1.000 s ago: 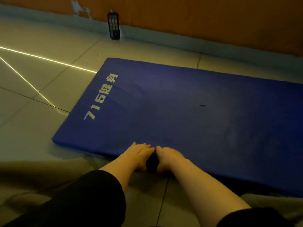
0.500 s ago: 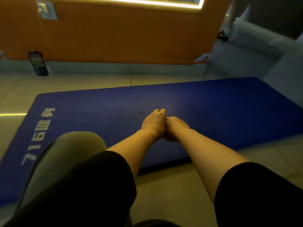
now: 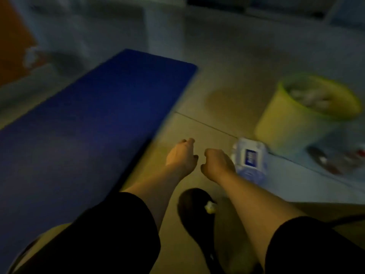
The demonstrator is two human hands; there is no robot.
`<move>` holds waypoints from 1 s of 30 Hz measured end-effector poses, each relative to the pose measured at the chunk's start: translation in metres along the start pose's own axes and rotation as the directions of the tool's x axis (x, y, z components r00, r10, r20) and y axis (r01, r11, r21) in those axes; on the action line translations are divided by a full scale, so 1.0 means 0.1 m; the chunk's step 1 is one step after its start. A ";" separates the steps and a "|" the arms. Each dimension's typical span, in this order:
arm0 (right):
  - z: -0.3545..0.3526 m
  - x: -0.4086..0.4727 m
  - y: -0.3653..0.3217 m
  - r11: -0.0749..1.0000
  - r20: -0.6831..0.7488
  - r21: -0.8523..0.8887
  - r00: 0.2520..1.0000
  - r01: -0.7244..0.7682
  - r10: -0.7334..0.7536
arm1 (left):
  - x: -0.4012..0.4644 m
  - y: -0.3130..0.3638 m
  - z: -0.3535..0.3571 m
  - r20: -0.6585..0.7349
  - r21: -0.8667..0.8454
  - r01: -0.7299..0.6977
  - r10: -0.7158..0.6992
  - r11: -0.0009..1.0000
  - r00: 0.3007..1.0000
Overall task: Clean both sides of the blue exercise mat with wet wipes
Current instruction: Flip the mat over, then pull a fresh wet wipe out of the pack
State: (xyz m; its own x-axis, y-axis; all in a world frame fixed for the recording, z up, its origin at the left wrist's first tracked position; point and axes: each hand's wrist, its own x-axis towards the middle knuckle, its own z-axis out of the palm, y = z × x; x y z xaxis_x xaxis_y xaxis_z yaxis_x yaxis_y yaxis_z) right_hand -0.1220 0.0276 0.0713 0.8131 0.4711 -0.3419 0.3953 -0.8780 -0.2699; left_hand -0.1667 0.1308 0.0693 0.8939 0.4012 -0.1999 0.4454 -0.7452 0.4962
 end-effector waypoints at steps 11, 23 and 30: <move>0.08 0.79 1.75 0.605 0.087 0.576 0.777 -0.550 0.624 | 0.76 1.03 1.23 0.382 -0.255 0.005 0.096 0.967 0.919; 0.62 0.97 1.55 0.319 0.215 0.858 0.845 -0.403 0.489 | 1.16 0.53 1.28 0.296 -0.118 0.223 -0.180 0.968 0.938; 0.87 1.14 0.33 0.493 0.221 0.831 0.967 -0.257 0.131 | 1.11 -0.47 0.77 0.106 0.004 0.396 -0.394 0.918 0.913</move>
State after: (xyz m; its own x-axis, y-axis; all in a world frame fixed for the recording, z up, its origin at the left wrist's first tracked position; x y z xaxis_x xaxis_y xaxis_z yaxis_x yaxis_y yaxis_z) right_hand -0.0532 0.0596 -0.0545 0.7432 0.3593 -0.5645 -0.3691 -0.4836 -0.7937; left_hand -0.0842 0.1689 -0.0412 0.6462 0.6034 -0.4673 0.7629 -0.5277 0.3736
